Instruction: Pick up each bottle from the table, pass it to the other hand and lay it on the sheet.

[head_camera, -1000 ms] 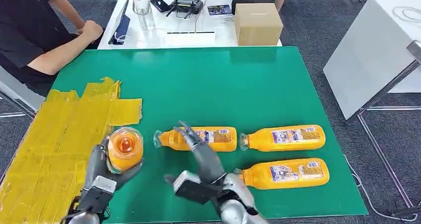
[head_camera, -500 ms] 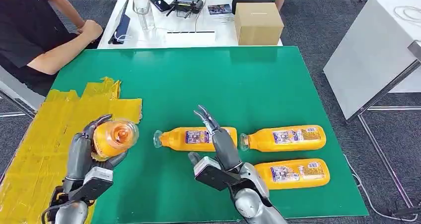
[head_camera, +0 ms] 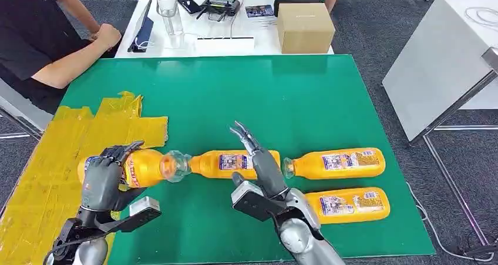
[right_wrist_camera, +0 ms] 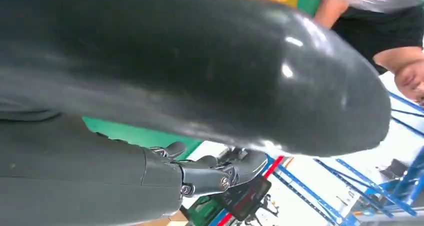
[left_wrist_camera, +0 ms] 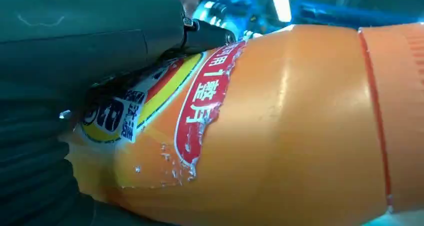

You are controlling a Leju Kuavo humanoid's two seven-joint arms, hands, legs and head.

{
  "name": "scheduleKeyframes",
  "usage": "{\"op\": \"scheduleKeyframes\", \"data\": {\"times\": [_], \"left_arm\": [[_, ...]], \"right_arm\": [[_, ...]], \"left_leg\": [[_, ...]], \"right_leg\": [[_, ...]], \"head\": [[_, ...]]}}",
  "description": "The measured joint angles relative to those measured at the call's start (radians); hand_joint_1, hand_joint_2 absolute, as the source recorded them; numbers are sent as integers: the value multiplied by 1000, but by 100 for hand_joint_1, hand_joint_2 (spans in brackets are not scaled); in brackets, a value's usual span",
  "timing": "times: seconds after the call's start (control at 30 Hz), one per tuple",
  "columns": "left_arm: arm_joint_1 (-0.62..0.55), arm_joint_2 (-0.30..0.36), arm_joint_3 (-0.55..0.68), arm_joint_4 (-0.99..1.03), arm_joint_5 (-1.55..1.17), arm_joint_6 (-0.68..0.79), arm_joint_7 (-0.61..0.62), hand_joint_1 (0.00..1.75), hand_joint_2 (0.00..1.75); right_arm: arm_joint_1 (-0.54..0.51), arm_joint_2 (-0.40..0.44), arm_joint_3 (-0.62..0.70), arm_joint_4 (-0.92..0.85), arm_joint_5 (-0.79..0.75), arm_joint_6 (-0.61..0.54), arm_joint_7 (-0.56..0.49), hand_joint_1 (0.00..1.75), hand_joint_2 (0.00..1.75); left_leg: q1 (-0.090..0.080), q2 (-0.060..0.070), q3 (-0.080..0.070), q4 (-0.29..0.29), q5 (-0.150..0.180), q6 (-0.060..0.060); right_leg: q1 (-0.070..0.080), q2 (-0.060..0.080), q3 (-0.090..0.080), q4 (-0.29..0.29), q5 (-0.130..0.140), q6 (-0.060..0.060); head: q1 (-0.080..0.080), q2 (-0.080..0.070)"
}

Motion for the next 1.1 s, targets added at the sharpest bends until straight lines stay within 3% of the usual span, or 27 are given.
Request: {"op": "scheduleKeyframes", "data": {"times": [0.13, 0.37, 0.77, 0.8, 0.83, 0.97, 1.0, 1.1], "left_arm": [[-22, 65, -4, 127, -139, 73, 73, 175, 175], [-50, 165, 15, 326, -203, 69, 113, 175, 175], [-85, 218, 37, 449, -201, 24, 101, 175, 175], [-87, 219, 37, 453, -200, 23, 101, 99, 175], [-89, 221, 37, 458, -200, 21, 100, 0, 175], [-102, 237, 35, 480, -185, -22, 80, 0, 175], [-105, 243, 34, 486, -177, -29, 72, 0, 0], [-108, 259, 32, 498, -155, -36, 42, 0, 0]], "right_arm": [[-37, -6, 1, 18, -21, 21, -6, 0, 175], [-84, -6, 11, 63, -47, 36, -9, 0, 175], [-116, -6, 28, 107, -56, 44, -9, 0, 175], [-118, -6, 29, 110, -56, 44, -9, 0, 175], [-120, -6, 29, 113, -56, 45, -9, 0, 175], [-128, -6, 35, 125, -58, 47, -9, 0, 175], [-130, -6, 36, 128, -60, 49, -9, 0, 175], [-137, -6, 40, 137, -64, 52, -9, 0, 175]], "left_leg": [[1, 0, 0, 0, 0, 0], [3, 0, 0, 0, 0, -1], [2, -1, 1, 0, 0, -1], [2, -1, 1, 0, 0, -1], [2, -1, 1, 0, 1, -1], [3, -1, 4, 0, 1, -1], [3, -1, 5, -1, 1, -1], [4, 0, 6, -1, 0, -2]], "right_leg": [[0, 0, 0, 0, 0, 0], [2, 0, 0, 1, 0, 0], [2, 0, 2, 0, 0, 0], [2, -1, 2, 0, 0, 0], [3, -1, 2, 0, 0, 0], [3, -1, 5, 1, 0, 0], [3, -1, 6, 1, 0, -1], [4, 0, 7, 1, 0, -1]], "head": [[0, 0], [0, 0], [0, 0], [0, 0], [0, 0], [0, 0], [0, 0], [0, 0]]}}
